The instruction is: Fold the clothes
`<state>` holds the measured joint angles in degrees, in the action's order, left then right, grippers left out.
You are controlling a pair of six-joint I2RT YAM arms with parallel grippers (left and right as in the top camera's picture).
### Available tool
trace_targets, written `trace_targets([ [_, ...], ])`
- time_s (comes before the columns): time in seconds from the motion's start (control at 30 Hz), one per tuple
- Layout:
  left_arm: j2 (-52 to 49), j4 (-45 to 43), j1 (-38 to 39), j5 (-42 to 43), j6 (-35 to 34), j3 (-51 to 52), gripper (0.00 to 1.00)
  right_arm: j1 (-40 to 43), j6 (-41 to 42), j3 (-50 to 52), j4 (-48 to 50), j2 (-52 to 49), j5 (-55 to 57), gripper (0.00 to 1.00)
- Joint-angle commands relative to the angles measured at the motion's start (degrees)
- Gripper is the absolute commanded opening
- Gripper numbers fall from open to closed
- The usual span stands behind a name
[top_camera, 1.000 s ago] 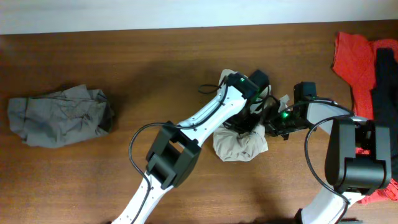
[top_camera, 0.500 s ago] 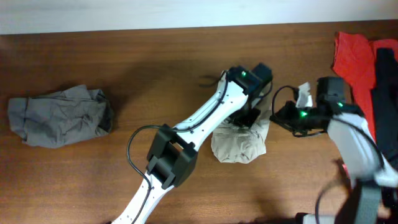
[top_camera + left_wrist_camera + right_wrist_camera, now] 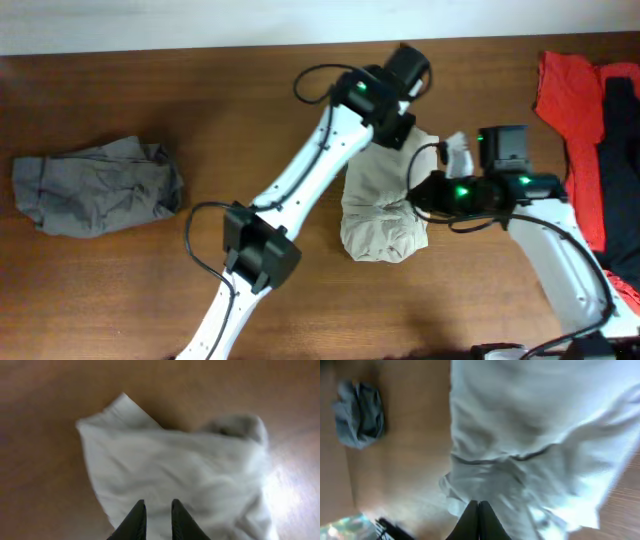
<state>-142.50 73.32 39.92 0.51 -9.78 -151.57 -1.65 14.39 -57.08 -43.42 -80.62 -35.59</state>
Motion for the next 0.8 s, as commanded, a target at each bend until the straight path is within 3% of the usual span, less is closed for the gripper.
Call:
trace_targets([
  [0.0, -3.6, -2.1, -1.9, 3.2, 3.2, -0.4, 0.17, -3.1, 0.0, -0.1, 1.0, -2.4, 1.4, 0.04],
  [0.43, -16.0, -6.0, -4.4, 7.1, 6.9, -0.4, 0.17, -6.6, 2.6, 5.3, -4.7, -14.0, 4.4, 0.04],
  [0.77, -16.5, -6.8, -8.2, 7.2, 6.8, -0.4, 0.13, -6.6, 2.3, 9.3, -8.1, -14.4, 5.9, 0.04],
])
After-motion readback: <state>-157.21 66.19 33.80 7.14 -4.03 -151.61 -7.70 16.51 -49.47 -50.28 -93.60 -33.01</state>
